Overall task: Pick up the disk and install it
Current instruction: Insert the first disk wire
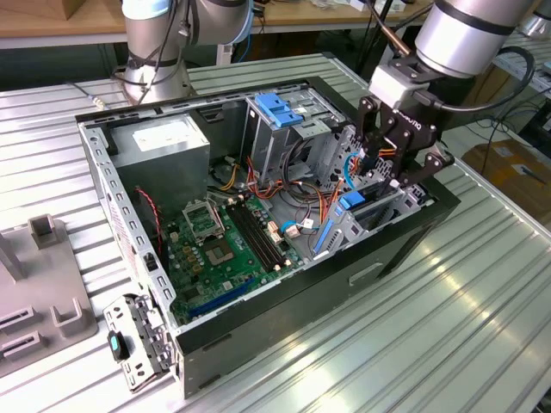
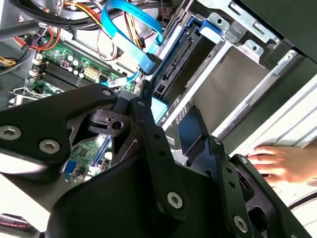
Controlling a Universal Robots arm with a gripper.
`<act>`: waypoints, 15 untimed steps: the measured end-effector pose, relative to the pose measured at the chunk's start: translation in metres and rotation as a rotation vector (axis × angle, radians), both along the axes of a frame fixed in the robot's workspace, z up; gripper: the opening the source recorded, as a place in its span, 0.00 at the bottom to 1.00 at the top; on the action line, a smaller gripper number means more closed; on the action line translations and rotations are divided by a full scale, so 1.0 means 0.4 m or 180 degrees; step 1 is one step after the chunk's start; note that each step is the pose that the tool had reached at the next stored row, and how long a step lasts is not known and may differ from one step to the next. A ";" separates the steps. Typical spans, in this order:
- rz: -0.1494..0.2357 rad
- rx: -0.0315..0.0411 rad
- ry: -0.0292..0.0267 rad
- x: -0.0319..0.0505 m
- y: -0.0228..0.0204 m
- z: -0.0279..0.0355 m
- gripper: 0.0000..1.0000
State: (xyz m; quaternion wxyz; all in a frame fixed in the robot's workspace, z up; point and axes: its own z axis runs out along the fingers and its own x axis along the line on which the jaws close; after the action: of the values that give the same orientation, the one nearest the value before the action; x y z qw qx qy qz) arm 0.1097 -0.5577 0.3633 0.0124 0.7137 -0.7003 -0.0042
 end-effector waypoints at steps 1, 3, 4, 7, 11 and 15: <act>0.0000 0.0000 0.0000 0.000 0.000 0.007 0.49; 0.0000 0.0000 0.0000 0.000 0.000 0.013 0.49; 0.0000 0.0001 0.0000 0.000 0.000 0.014 0.49; 0.0000 0.0000 0.0000 0.000 0.000 0.015 0.49; 0.0000 -0.0001 0.0000 0.000 0.001 0.016 0.49; 0.0000 0.0000 0.0000 0.000 0.014 0.015 0.49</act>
State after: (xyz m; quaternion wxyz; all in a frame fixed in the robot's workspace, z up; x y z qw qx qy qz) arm 0.1098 -0.5520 0.3695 0.0124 0.7138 -0.7003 -0.0042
